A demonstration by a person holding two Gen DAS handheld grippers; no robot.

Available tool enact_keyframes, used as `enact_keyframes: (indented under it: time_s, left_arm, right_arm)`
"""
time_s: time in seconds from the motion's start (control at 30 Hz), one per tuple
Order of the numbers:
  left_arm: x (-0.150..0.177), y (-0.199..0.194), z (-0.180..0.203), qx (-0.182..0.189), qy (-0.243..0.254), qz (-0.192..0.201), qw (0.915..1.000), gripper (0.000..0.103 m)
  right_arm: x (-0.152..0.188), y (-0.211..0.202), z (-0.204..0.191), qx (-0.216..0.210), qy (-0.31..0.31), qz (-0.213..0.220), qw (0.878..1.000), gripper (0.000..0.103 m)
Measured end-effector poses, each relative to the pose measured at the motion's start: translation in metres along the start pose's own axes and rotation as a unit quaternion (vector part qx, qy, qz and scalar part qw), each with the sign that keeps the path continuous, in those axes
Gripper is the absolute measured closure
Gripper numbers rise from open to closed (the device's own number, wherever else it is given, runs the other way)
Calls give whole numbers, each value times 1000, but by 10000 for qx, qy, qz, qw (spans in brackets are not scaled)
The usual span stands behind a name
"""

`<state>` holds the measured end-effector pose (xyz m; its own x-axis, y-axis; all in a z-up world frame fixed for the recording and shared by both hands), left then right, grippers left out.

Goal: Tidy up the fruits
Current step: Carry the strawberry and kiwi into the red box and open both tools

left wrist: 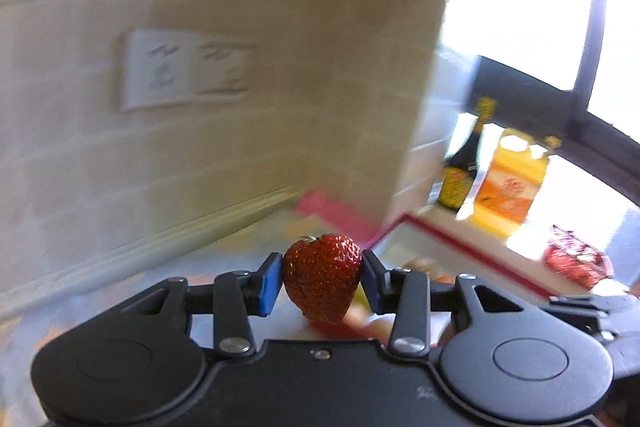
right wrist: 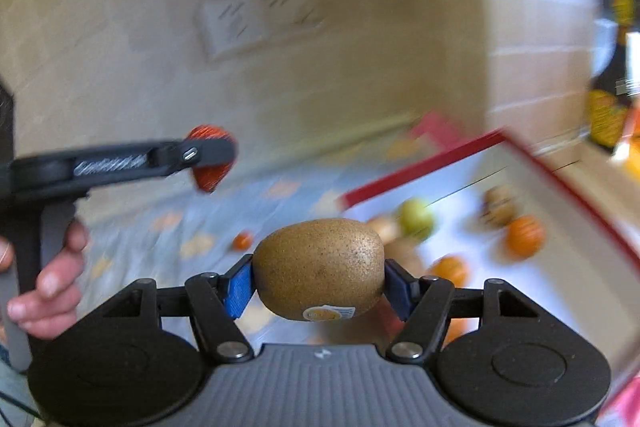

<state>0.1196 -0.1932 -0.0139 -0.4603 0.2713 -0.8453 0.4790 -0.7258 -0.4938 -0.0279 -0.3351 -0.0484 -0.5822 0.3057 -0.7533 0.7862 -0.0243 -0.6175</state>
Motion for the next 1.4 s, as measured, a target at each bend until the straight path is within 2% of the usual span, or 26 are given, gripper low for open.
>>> enact_keyframes:
  time_s: [0.13, 0.33, 0.43, 0.57, 0.7, 0.83, 1.1, 1.4]
  left_arm:
    - [-5, 14, 48, 524, 222, -50, 9984, 53]
    - [-9, 58, 114, 998, 722, -364, 9917, 53]
    - [-9, 87, 134, 1110, 734, -588, 9894, 53]
    - [0, 131, 138, 1212, 365, -1100, 9858, 53]
    - [23, 173, 137, 1459, 64, -1737, 9739, 53]
    - [43, 196, 139, 1450, 78, -2041, 9681, 53]
    - [60, 211, 137, 1363, 70, -2283, 9640, 53]
    - [64, 214, 138, 1280, 219, -2334, 9637, 53]
  right_arm:
    - [-15, -26, 49, 544, 266, 354, 9975, 34]
    - [-19, -40, 114, 1097, 659, 523, 9904, 34]
    - [-15, -39, 138, 1279, 791, 526, 9872, 34]
    - [-2, -29, 156, 1449, 909, 396, 9845, 34]
    - [14, -16, 163, 1520, 899, 119, 9842, 34]
    - [27, 1, 166, 1506, 832, -173, 9849, 34]
    - [39, 23, 159, 1488, 638, -572, 9851, 34]
    - [41, 43, 161, 1640, 594, -852, 9810, 34]
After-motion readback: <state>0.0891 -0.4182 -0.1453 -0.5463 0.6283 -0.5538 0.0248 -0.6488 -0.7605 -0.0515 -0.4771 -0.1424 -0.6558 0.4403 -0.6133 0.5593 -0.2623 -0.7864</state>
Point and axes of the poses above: each gripper's, at about its wrist camera, not at the fingertips, and y roughly the way its jaws point, z to its right, x to its underside, the point moved 5 cm from there along y, roughly the way its jaws point, and after that the axes turned 3 degrees about -z, right-handed, at the moved point
